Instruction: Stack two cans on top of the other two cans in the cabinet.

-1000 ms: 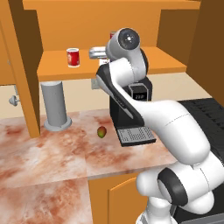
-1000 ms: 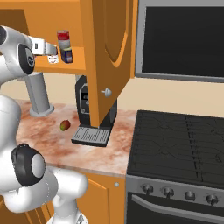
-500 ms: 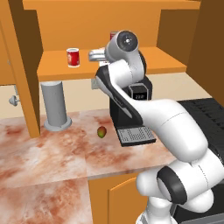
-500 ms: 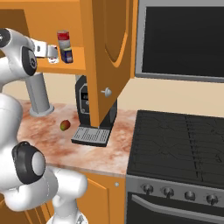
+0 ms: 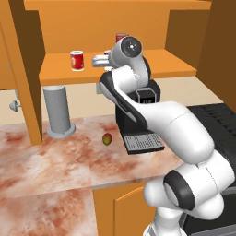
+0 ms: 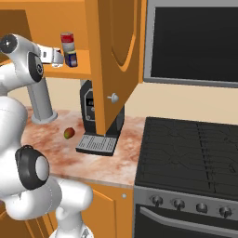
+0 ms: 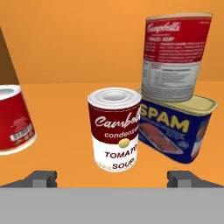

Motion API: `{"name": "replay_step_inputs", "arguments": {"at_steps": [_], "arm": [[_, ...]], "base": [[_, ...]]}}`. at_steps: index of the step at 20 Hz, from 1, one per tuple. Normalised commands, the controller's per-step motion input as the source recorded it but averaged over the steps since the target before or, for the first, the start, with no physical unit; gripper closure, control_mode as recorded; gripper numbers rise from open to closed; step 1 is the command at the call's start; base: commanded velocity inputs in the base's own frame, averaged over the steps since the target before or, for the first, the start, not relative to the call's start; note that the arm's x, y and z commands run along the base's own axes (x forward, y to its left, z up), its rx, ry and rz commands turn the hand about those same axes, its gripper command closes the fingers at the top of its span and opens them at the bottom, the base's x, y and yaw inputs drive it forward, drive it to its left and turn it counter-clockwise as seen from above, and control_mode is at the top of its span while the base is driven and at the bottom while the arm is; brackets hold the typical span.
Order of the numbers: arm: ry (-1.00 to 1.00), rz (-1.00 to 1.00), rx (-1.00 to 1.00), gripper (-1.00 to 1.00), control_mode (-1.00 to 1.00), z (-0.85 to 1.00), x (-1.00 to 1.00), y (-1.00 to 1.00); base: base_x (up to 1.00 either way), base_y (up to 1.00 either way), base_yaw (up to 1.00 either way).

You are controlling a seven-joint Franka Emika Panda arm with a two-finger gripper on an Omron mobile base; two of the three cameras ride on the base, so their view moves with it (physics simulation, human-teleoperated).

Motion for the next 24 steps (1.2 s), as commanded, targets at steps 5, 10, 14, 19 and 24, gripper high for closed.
{"name": "replay_step_inputs", "arguments": {"at_steps": [5,10,14,19,24], "arm": [[0.05,0.0,0.0,-1.0,-1.0,-0.05,0.23,0.03],[0.03,0.0,0.0,-1.0,-1.0,-0.03,0.2,0.05],[0.0,0.0,0.0,-1.0,-1.0,-0.02,0.16,0.0],[0.0,0.0,0.0,-1.0,-1.0,-0.07,0.15,0.0],[0.0,0.0,0.0,-1.0,-1.0,-0.08,0.05,0.0]], "base": [[0.0,0.0,0.0],[0.0,0.0,0.0],[0.0,0.0,0.0],[0.0,0.0,0.0],[0.0,0.0,0.0]]}}
